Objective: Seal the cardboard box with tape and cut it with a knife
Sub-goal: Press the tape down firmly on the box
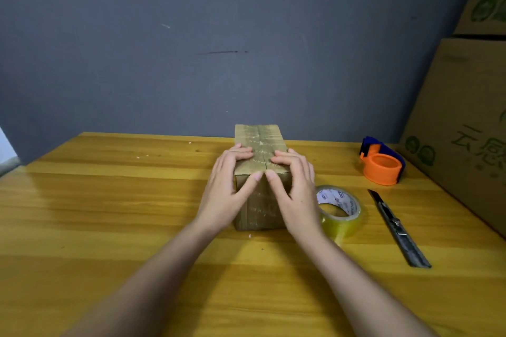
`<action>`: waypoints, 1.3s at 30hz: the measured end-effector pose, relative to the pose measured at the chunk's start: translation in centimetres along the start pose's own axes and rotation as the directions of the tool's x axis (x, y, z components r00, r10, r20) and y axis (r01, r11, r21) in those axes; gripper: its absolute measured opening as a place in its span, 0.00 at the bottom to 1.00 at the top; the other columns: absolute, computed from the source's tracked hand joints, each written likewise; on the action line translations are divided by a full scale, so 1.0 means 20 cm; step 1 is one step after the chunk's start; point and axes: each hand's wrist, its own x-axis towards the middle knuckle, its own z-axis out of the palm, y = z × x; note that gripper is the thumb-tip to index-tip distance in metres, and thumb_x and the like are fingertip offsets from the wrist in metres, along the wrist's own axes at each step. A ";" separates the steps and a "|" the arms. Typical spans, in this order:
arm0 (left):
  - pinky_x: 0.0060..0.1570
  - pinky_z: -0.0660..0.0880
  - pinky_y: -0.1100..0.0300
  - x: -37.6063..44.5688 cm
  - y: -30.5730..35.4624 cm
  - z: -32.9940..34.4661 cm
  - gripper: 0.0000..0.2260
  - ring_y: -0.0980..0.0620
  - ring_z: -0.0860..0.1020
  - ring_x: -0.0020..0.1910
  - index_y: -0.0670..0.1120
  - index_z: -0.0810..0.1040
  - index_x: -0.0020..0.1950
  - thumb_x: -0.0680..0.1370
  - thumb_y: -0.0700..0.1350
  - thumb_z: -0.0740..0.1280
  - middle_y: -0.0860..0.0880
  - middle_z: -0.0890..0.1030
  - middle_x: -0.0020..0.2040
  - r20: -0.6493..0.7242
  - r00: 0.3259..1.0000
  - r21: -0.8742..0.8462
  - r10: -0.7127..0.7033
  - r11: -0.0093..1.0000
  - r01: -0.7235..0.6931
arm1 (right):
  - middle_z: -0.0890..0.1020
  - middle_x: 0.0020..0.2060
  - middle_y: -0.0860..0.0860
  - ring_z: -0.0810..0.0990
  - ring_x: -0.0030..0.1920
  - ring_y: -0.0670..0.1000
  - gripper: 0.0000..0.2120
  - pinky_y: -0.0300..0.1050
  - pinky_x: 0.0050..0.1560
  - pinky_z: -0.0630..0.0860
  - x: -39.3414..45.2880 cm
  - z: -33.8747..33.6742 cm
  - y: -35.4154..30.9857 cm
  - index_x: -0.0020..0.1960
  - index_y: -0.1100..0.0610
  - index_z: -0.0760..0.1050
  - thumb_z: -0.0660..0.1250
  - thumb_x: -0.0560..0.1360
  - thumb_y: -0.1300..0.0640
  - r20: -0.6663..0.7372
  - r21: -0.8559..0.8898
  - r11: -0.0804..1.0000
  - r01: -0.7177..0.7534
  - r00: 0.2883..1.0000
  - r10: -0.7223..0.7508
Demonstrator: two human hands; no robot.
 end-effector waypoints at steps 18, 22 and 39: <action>0.74 0.58 0.55 0.00 -0.12 -0.04 0.38 0.54 0.59 0.75 0.46 0.64 0.69 0.65 0.58 0.74 0.50 0.68 0.71 0.194 0.963 0.145 0.187 0.965 -0.217 | 0.66 0.71 0.48 0.57 0.75 0.48 0.30 0.39 0.75 0.52 0.01 -0.10 0.12 0.71 0.53 0.62 0.67 0.73 0.45 0.280 -0.210 0.929 0.304 0.929 -0.240; 0.74 0.57 0.52 0.00 -0.10 -0.07 0.39 0.57 0.55 0.76 0.49 0.61 0.71 0.66 0.59 0.72 0.52 0.64 0.73 0.263 0.953 0.157 0.152 0.968 -0.197 | 0.61 0.73 0.44 0.52 0.76 0.44 0.36 0.35 0.73 0.48 0.02 -0.14 0.13 0.73 0.48 0.57 0.69 0.70 0.43 0.365 -0.234 0.922 0.307 0.907 -0.209; 0.72 0.56 0.63 -0.02 -0.08 -0.01 0.20 0.57 0.60 0.74 0.52 0.66 0.67 0.76 0.56 0.60 0.53 0.70 0.68 0.084 0.991 0.032 0.109 0.993 -0.112 | 0.73 0.63 0.48 0.65 0.70 0.49 0.20 0.39 0.70 0.60 -0.03 0.05 0.03 0.61 0.56 0.72 0.62 0.75 0.44 -0.055 -0.055 0.994 0.092 0.994 -0.095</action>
